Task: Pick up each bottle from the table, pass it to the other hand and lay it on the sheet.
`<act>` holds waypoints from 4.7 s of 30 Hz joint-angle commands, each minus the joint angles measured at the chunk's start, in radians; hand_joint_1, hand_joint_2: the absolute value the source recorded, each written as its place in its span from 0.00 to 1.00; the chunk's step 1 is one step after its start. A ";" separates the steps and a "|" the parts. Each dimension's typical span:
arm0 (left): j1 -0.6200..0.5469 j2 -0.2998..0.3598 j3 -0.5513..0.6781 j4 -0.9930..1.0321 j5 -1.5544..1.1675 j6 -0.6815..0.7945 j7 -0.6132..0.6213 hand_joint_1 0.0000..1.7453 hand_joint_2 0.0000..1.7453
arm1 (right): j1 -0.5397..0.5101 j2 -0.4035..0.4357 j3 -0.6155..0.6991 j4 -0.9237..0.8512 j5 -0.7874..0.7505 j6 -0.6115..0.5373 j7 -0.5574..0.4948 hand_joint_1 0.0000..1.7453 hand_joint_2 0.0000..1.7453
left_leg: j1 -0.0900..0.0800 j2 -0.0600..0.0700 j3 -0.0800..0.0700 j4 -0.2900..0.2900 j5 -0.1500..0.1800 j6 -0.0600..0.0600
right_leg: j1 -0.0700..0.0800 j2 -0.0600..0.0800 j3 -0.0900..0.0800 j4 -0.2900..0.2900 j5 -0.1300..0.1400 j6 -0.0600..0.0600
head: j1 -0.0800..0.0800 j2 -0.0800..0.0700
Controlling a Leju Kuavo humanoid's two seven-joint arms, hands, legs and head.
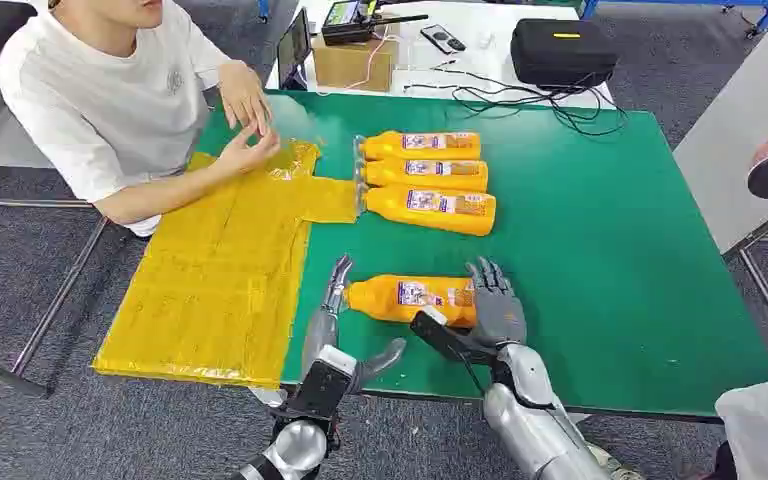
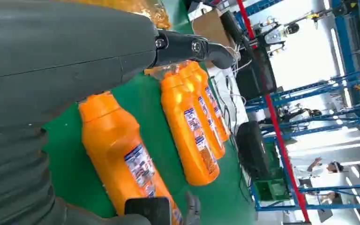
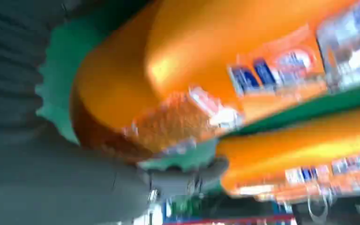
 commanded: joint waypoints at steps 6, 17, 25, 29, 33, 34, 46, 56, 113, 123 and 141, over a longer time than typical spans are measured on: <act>-0.054 0.000 -0.029 0.063 -0.016 -0.050 0.025 0.00 1.00 | -0.174 0.010 0.152 0.256 0.100 0.266 0.077 1.00 1.00 | 0.001 0.006 0.007 0.000 0.000 -0.001 | 0.001 0.003 0.004 -0.001 0.001 -0.003 | 0.000 0.000; -0.064 -0.010 -0.011 0.057 -0.022 -0.075 0.070 0.00 1.00 | -0.219 0.023 0.278 0.320 0.254 0.442 0.229 1.00 1.00 | 0.001 0.006 0.012 -0.001 0.002 -0.002 | 0.002 0.006 0.007 -0.002 0.006 -0.005 | 0.000 0.000; -0.061 -0.016 0.006 0.039 0.002 -0.070 0.046 0.00 1.00 | -0.216 0.019 0.243 0.318 0.218 0.413 0.187 1.00 1.00 | 0.001 0.006 0.015 -0.001 0.002 -0.002 | 0.002 0.005 0.010 -0.002 0.006 -0.006 | 0.000 0.000; -0.021 -0.010 0.044 -0.038 0.054 0.003 -0.031 0.00 1.00 | -0.181 0.019 0.146 0.293 0.093 0.355 0.093 1.00 1.00 | 0.002 0.006 0.015 -0.001 0.002 -0.002 | 0.002 0.006 0.011 -0.002 0.006 -0.006 | 0.000 0.000; 0.019 -0.016 0.116 -0.096 0.124 0.011 -0.093 0.00 1.00 | -0.133 0.015 0.053 0.250 -0.035 0.285 0.002 1.00 1.00 | 0.002 0.005 0.015 -0.002 0.002 -0.003 | 0.003 0.005 0.011 -0.003 0.006 -0.007 | 0.000 0.000; 0.039 -0.011 0.130 -0.132 0.186 0.000 -0.109 0.00 1.00 | -0.110 0.021 0.000 0.222 -0.104 0.237 -0.037 1.00 1.00 | 0.002 0.005 0.016 -0.002 0.002 -0.003 | 0.002 0.005 0.011 -0.003 0.006 -0.006 | 0.000 0.000; 0.257 0.075 0.181 -0.606 0.155 0.011 -0.118 0.00 1.00 | 0.059 0.003 -0.206 0.017 -0.483 0.052 -0.235 1.00 1.00 | 0.003 0.005 0.011 -0.001 0.001 -0.003 | 0.003 0.006 0.008 -0.002 0.005 -0.006 | 0.000 0.000; 0.238 0.139 0.136 -0.326 0.401 -0.474 0.051 0.00 1.00 | 0.206 0.021 -0.220 -0.222 -0.659 0.171 -0.362 1.00 1.00 | 0.001 0.003 0.006 -0.002 0.002 -0.003 | 0.001 0.004 0.003 -0.002 0.005 -0.005 | 0.000 0.000; 0.184 0.108 0.191 -0.332 0.578 -0.719 0.184 0.00 1.00 | 0.265 0.089 0.414 -0.222 -0.607 0.223 -0.346 1.00 1.00 | 0.004 0.004 -0.001 -0.001 0.001 -0.003 | 0.004 0.003 -0.004 -0.001 0.004 -0.006 | 0.000 0.000; 0.149 0.095 0.168 -0.268 0.493 -0.731 0.157 1.00 1.00 | 0.245 0.101 0.413 -0.204 -0.609 0.246 -0.355 0.00 1.00 | 0.004 0.003 0.000 -0.001 0.002 -0.004 | 0.005 0.002 -0.003 -0.002 0.004 -0.007 | 0.000 0.000; 0.130 0.080 0.219 -0.226 0.667 -0.835 0.235 1.00 1.00 | 0.253 0.114 0.372 -0.228 -0.652 0.172 -0.401 0.00 0.00 | 0.004 0.004 -0.002 -0.001 0.002 -0.003 | 0.004 0.003 -0.005 -0.001 0.005 -0.006 | 0.000 0.000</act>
